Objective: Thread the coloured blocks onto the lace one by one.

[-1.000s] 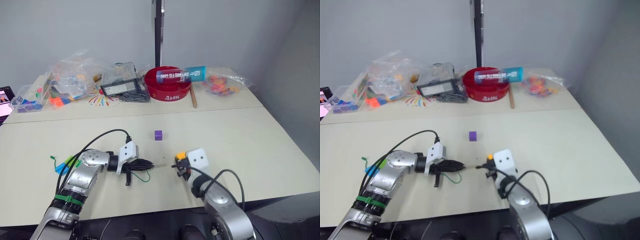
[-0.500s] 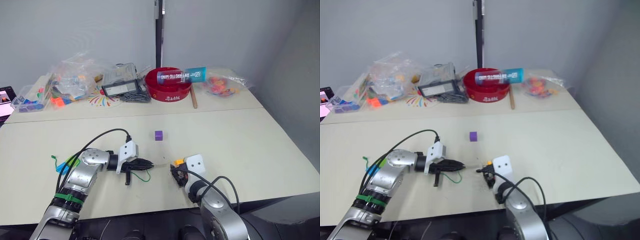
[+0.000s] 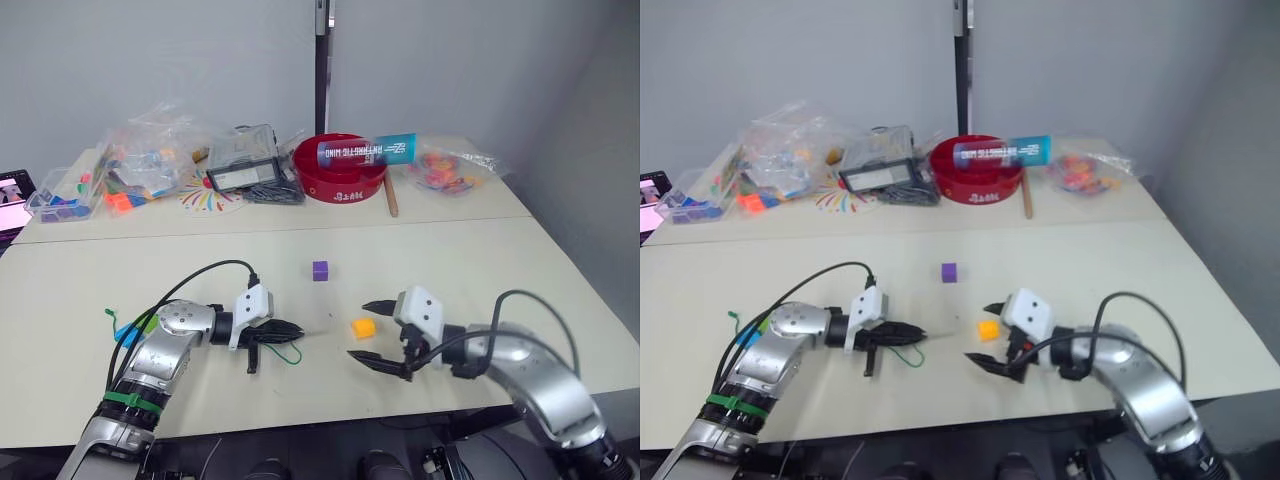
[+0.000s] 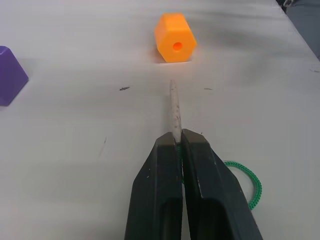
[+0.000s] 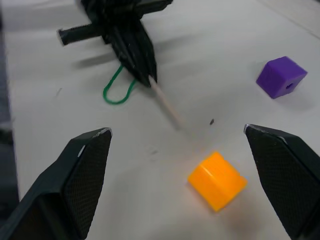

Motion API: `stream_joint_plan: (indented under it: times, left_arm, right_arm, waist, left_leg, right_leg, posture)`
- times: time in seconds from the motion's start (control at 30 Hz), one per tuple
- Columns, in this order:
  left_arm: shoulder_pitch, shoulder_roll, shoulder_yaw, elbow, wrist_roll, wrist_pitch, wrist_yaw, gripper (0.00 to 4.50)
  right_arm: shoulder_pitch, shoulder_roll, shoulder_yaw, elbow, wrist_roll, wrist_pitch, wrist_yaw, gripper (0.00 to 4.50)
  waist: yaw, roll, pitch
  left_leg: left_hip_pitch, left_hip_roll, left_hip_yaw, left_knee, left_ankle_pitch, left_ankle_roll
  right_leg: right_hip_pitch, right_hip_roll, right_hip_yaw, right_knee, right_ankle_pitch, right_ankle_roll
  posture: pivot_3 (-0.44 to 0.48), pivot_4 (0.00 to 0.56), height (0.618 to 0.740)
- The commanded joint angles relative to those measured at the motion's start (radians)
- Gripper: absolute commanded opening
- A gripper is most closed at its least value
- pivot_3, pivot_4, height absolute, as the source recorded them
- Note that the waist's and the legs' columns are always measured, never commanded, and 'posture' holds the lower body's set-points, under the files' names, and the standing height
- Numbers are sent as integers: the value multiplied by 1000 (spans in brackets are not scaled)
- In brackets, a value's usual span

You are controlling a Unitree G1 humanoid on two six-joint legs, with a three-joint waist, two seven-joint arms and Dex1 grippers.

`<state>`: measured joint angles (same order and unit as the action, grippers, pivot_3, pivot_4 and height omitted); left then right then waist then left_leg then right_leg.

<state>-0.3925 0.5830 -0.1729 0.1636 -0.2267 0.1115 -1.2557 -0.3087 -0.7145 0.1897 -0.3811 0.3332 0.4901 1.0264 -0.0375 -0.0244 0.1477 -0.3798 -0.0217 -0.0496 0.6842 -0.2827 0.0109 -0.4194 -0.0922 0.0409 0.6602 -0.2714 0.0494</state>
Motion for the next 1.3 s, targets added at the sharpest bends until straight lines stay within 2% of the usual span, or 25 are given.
stream_joint_plan:
  times: [0.03,0.17,0.23,0.47,0.57,0.8,0.97,1.17,1.3]
  left_arm:
    - [6,10,16,-56,-18,10,7,0]
    - [31,22,24,-98,-27,27,22,0]
    - [43,26,25,-117,-31,35,28,0]
    - [61,30,27,-158,-33,51,42,0]
    - [64,30,26,-168,-34,52,44,0]
    - [43,27,18,-155,-30,48,37,0]
    - [2,-8,-17,-140,-12,43,44,0]
    - [-21,-36,-48,-137,3,46,60,0]
    - [-31,-37,-58,-124,9,40,57,0]
  right_arm:
    - [-155,-38,69,229,-56,-184,221,4483]
    - [-303,3,153,528,-161,-407,340,4483]
    - [-339,29,172,617,-193,-475,362,4483]
    - [-387,108,184,789,-249,-590,376,4483]
    - [-396,126,177,836,-263,-615,374,3684]
    - [-375,123,160,822,-255,-594,381,1316]
    - [-336,141,149,720,-266,-480,302,1297]
    - [-232,161,165,501,-295,-296,200,1297]
    - [-206,152,178,468,-320,-281,176,1297]
  waist:
    - [-3,0,0]
    - [0,0,0]
    - [0,0,0]
    - [4,0,0]
    - [3,0,0]
    - [4,0,0]
    - [10,0,0]
    - [-1,0,0]
    - [-4,0,0]
  left_leg:
    - [0,0,1,0,0,0]
    - [0,1,1,0,0,0]
    - [-1,1,0,0,0,0]
    - [-5,0,0,1,0,0]
    - [-4,0,0,1,0,0]
    - [-3,1,0,1,0,-1]
    - [-4,0,0,2,0,-1]
    - [-3,1,0,2,0,-1]
    - [-3,2,0,2,0,0]
  right_leg:
    - [0,0,0,0,0,0]
    - [-1,0,0,1,0,0]
    - [-2,0,0,2,0,0]
    - [-4,-4,0,3,0,0]
    - [-4,-3,0,2,0,0]
    - [-4,-3,0,3,0,0]
    - [-3,-3,0,3,0,0]
    - [-4,-1,0,4,1,0]
    - [-4,0,1,4,1,0]
  posture:
    - [0,150,740]
    - [0,150,740]
    - [0,150,740]
    - [0,150,740]
    - [0,150,740]
    - [0,150,740]
    - [0,150,740]
    - [0,150,740]
    - [0,150,740]
